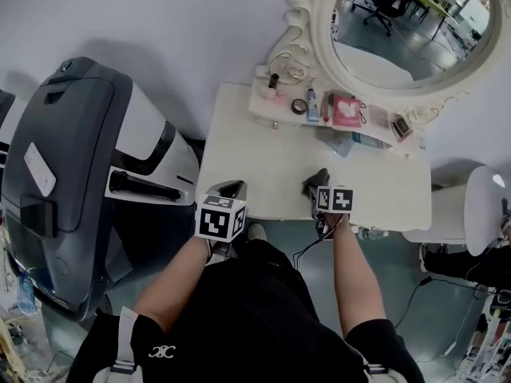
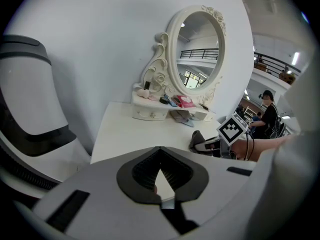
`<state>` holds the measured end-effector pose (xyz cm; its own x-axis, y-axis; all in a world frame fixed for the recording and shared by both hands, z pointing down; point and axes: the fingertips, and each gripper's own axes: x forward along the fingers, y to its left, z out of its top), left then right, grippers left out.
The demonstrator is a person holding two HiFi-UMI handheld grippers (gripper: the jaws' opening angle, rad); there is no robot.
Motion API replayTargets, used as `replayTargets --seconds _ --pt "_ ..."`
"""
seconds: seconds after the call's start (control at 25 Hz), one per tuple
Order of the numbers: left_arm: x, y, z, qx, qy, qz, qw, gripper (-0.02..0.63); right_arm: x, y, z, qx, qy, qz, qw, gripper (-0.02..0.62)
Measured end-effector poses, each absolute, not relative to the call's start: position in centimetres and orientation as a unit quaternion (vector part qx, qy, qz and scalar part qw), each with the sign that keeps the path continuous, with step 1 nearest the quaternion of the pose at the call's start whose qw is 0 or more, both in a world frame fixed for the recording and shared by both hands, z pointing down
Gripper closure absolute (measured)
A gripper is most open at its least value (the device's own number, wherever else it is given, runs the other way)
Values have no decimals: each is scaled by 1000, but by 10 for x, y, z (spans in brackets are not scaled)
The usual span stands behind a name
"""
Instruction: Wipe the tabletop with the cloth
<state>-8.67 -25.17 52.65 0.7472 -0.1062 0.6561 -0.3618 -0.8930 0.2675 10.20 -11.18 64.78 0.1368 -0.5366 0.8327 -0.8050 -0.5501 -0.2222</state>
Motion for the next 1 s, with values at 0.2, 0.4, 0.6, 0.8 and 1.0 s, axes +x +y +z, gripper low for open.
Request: replayTargets --seconds 0.2,0.4,0.6,0.8,1.0 --pt "-83 -272 524 909 -161 332 195 606 118 -146 646 726 -477 472 148 502" --pt "-80 -287 516 903 -188 333 196 606 129 -177 645 709 -501 470 162 502" --pt "-84 -299 519 896 -211 334 201 606 141 -207 645 701 -519 456 177 501" --pt "-95 -300 532 885 -228 348 211 606 150 -234 644 697 -526 453 178 502" --pt "-109 -308 538 876 -246 351 221 606 158 -256 643 707 -526 436 186 502"
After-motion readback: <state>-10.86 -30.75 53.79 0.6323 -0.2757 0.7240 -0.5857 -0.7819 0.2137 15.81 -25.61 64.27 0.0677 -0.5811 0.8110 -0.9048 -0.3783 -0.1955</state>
